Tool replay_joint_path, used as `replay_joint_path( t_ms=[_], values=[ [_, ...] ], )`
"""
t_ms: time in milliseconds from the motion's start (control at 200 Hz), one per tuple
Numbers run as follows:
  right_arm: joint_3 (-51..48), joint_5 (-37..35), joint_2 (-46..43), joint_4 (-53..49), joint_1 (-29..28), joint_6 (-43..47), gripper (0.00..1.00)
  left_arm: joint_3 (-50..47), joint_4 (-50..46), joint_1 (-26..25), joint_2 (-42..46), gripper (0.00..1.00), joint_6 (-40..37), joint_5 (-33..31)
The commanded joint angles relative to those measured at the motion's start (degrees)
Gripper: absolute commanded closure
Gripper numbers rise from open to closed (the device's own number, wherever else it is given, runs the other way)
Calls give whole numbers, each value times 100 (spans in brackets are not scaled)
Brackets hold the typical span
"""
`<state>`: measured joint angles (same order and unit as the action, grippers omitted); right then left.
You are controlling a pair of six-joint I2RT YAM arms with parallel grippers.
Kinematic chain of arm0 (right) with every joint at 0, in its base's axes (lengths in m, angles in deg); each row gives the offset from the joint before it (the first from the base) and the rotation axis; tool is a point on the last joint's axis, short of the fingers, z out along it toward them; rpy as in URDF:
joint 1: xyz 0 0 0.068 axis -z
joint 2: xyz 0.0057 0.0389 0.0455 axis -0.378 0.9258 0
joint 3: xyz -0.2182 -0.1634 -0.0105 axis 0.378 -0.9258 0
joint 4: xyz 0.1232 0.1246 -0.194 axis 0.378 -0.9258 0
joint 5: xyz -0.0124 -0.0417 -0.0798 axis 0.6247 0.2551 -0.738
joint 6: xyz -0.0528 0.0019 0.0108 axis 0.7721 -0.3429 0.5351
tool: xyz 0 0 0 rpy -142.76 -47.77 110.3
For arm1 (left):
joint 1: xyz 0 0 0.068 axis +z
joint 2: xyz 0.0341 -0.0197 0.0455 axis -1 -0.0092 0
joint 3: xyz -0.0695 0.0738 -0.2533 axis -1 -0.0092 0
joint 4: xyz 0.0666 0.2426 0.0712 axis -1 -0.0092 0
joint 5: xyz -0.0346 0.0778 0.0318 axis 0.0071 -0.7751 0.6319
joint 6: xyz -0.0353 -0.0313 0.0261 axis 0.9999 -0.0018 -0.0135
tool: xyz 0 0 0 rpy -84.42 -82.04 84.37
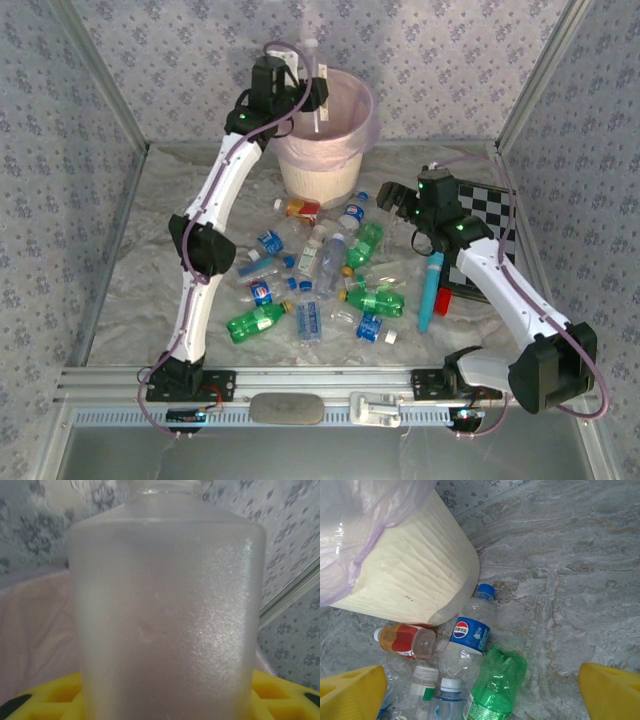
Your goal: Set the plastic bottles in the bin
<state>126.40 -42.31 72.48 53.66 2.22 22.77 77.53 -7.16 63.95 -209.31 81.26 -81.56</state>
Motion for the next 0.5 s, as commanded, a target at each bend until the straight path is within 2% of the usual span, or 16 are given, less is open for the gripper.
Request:
replay_joint_path(
  t_ms=[0,230,380,495],
  values=[
    [-57,-112,-177,-144,54,37,0,87,-132,-89,-12,62,-336,-331],
    [-105,-116,-277,-190,136,94,0,-156,-315,-100,-5,55,-554,-498],
    [-193,-96,-329,-148,175,60,0,-128,-325,-100,27,34,-547,-489],
    [-204,-71,-340,-143,188,70,0,-9,-388,-110,55,24,-533,-464]
  ],
)
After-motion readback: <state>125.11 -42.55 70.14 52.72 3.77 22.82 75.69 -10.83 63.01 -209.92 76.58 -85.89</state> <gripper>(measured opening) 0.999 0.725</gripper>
